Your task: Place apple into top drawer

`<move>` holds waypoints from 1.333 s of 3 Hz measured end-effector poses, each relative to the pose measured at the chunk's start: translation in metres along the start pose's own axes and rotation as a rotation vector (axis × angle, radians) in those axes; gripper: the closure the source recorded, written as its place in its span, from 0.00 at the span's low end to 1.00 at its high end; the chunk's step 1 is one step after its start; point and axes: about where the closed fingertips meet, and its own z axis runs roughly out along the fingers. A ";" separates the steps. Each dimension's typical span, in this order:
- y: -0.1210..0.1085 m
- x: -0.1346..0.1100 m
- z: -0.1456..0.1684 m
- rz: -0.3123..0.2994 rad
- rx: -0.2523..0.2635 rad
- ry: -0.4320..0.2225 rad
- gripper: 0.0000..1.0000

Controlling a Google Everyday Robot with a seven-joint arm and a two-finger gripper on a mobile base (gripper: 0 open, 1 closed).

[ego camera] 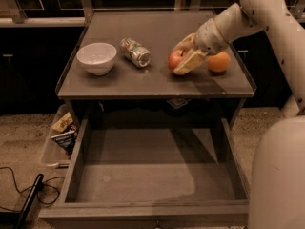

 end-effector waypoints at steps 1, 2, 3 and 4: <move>0.038 -0.001 -0.027 -0.058 0.036 -0.023 1.00; 0.089 -0.010 -0.059 -0.138 0.089 -0.043 1.00; 0.149 -0.007 -0.075 -0.179 0.112 -0.044 1.00; 0.200 0.012 -0.065 -0.160 0.106 -0.049 1.00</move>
Offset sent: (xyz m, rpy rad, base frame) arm -0.1997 -0.0398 -0.0019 0.0074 -0.1679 0.1029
